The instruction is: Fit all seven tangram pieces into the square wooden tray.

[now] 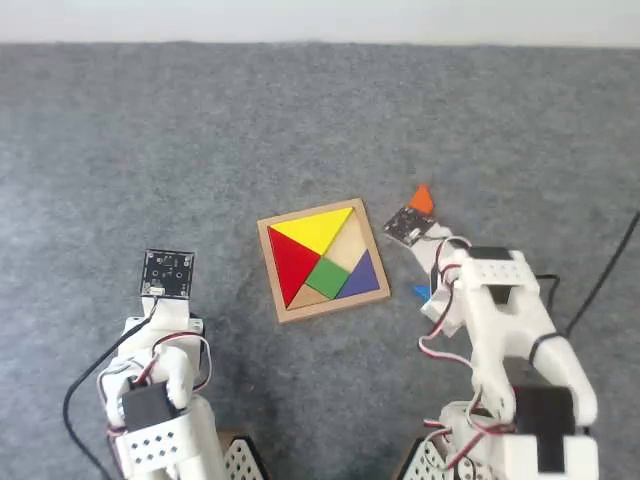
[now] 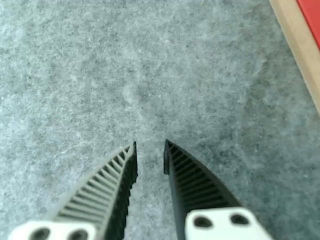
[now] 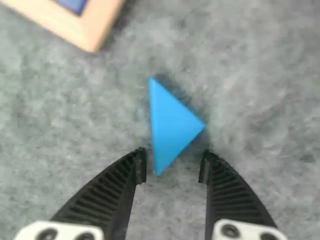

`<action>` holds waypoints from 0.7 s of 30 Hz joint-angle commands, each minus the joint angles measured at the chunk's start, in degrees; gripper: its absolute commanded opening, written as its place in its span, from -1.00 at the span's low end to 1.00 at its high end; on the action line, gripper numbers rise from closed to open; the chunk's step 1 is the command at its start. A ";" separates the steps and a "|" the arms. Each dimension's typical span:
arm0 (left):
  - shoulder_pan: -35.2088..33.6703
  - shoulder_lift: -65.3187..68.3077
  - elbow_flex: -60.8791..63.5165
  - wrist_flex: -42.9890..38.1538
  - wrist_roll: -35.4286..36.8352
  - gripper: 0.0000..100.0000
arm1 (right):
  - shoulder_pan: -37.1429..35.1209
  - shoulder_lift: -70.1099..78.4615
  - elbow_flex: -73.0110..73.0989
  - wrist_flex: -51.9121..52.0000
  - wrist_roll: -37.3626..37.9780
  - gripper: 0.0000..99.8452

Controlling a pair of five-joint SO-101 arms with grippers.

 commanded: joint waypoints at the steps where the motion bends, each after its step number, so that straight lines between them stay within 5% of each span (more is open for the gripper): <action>1: -0.44 -0.70 -0.40 0.35 -0.53 -0.83 | 2.59 0.57 -5.45 -1.10 2.81 -0.60; 12: -0.44 -0.70 -0.40 0.35 -0.53 -0.83 | 2.51 1.10 -10.37 -2.15 4.48 -0.60; 21: -0.44 -0.70 -0.40 0.35 -0.53 -0.83 | 3.47 -0.92 -10.90 -6.11 -12.92 -0.60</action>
